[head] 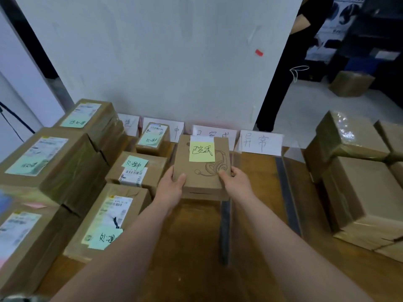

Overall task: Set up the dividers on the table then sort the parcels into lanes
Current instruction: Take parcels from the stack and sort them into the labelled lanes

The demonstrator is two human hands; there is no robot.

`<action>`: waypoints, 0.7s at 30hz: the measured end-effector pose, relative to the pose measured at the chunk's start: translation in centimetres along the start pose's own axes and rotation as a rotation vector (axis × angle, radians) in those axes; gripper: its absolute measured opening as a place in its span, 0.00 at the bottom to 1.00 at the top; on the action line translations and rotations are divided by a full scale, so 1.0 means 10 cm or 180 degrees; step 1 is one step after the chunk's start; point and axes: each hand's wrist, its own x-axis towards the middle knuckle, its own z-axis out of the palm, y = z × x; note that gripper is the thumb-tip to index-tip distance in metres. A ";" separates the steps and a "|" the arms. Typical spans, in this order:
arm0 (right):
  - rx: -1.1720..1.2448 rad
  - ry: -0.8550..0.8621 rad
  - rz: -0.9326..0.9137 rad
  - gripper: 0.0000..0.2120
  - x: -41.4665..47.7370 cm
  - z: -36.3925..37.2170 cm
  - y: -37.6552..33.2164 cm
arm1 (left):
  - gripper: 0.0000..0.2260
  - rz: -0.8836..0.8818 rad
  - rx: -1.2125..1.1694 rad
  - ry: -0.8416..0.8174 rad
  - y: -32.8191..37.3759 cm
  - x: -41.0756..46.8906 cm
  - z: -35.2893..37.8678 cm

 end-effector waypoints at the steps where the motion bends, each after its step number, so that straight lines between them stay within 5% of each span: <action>1: 0.0029 0.0002 0.0057 0.19 0.09 0.03 0.02 | 0.21 -0.0042 -0.0024 -0.0011 -0.02 0.07 0.03; 21: 0.0139 0.0307 0.0650 0.22 1.25 0.44 0.43 | 0.22 -0.0465 -0.0108 0.0002 -0.40 1.37 0.57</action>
